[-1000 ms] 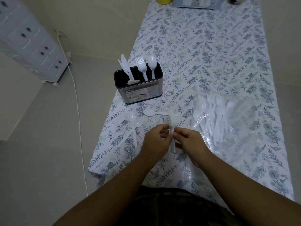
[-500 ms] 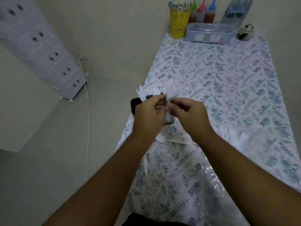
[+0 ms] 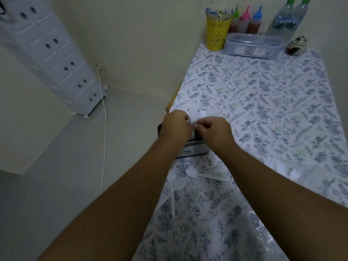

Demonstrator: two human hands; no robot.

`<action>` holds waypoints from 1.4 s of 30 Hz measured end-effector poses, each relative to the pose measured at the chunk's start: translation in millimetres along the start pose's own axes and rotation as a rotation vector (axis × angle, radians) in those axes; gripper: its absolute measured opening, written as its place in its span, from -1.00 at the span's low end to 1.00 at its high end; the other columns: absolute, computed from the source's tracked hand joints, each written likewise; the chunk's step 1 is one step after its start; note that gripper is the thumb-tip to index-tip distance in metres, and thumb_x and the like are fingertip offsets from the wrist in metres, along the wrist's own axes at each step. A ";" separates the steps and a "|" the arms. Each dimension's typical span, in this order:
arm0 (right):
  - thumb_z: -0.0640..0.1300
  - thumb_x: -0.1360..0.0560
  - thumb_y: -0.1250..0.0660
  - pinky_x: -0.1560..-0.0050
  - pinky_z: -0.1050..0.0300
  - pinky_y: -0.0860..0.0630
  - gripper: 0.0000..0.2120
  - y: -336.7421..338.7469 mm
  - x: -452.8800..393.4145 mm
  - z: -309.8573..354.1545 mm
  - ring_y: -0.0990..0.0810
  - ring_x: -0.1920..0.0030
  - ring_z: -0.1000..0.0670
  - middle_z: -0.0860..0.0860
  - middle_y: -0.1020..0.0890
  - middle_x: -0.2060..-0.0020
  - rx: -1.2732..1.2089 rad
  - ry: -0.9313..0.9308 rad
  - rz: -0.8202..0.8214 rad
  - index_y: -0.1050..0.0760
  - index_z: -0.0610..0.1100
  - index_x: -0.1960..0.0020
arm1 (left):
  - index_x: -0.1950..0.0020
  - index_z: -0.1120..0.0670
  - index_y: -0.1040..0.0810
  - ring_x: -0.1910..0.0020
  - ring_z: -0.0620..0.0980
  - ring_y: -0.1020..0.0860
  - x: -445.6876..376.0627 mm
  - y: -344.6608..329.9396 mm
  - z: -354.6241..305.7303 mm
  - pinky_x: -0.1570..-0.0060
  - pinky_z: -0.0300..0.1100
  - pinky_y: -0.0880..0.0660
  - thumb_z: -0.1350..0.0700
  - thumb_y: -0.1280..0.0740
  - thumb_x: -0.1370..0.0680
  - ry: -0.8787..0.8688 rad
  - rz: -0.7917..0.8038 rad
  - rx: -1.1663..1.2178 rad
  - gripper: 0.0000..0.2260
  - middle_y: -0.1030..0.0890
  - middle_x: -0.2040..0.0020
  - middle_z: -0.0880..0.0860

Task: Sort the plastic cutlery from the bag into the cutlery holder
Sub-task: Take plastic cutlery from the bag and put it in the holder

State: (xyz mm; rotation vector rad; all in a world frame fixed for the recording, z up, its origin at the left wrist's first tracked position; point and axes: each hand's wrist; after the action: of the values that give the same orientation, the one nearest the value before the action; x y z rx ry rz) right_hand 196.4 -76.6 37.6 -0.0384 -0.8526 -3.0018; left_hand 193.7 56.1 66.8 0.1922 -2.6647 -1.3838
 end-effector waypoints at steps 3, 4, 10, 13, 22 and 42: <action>-0.15 -0.54 -0.45 0.12 0.18 -0.59 -0.88 -0.8 2.3 -3.0 -0.67 0.18 -0.02 -0.03 -0.76 0.13 0.074 -0.029 -0.008 -0.74 -0.11 -0.03 | 0.21 0.14 -0.53 0.18 0.11 -0.54 -2.1 3.7 -7.3 0.22 -0.13 -0.42 0.27 -0.34 -0.49 0.030 0.051 -0.149 -0.91 -0.48 0.26 0.07; -0.15 -0.54 -0.45 0.17 0.25 -0.53 -0.88 0.3 3.2 -3.0 -0.64 0.19 0.02 -0.01 -0.75 0.15 0.089 -0.030 -0.018 -0.74 -0.12 -0.02 | 0.22 0.14 -0.50 0.20 0.10 -0.51 -0.9 6.4 -10.2 0.22 -0.12 -0.41 0.28 -0.33 -0.49 0.032 0.061 -0.170 -0.89 -0.45 0.27 0.06; -0.12 -0.55 -0.44 0.13 0.14 -0.62 -0.90 9.5 24.2 -7.0 -0.65 0.24 0.06 0.12 -0.66 0.31 0.010 -0.060 -0.062 -0.73 -0.08 0.04 | 0.00 0.12 -0.67 0.17 0.00 -0.61 25.2 24.8 1.0 0.13 -0.12 -0.59 0.27 -0.33 -0.52 -0.208 -0.168 -0.009 -0.85 -0.66 0.13 0.06; -0.07 -0.55 -0.44 0.15 0.18 -0.61 -0.89 5.6 51.6 -22.2 -0.67 0.23 0.07 0.06 -0.70 0.25 -0.006 -0.106 -0.037 -0.72 -0.07 -0.01 | -0.01 0.13 -0.68 0.23 -0.12 -0.62 72.8 22.9 17.5 0.16 -0.27 -0.60 0.25 -0.40 -0.52 -0.272 -0.182 0.126 -0.89 -0.68 0.17 0.01; -0.10 -0.55 -0.44 0.04 -0.09 -0.70 -0.86 -25.9 143.7 -77.3 -0.72 0.24 -0.05 0.00 -0.73 0.27 -0.061 -0.362 0.246 -0.67 0.04 0.18 | -0.11 0.11 -0.52 -0.05 0.05 -0.50 154.4 -81.5 125.7 0.06 -0.19 -0.39 0.00 -0.44 -0.51 0.293 0.168 -0.008 -0.73 -0.52 -0.03 0.05; -0.09 -0.65 -0.30 0.00 -0.14 -0.69 -0.82 -30.7 178.4 -78.6 -0.74 0.05 -0.14 -0.14 -0.74 0.06 -0.583 -0.695 0.313 -0.64 -0.15 -0.05 | 0.09 0.04 -0.72 0.20 0.01 -0.71 200.2 -77.9 95.6 0.11 -0.05 -0.66 0.17 -0.49 -0.49 0.322 0.369 0.636 -0.96 -0.73 0.21 0.03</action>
State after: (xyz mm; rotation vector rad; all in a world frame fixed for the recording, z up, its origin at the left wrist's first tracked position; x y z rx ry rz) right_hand 15.9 -94.1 -40.1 -1.1400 0.0776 -2.7991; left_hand -15.9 53.6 -39.8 -0.0206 -2.5885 -0.3435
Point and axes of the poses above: each hand's wrist, its own x-axis away from the middle knuckle, its own y-axis out of the back of the hand, z = x × y
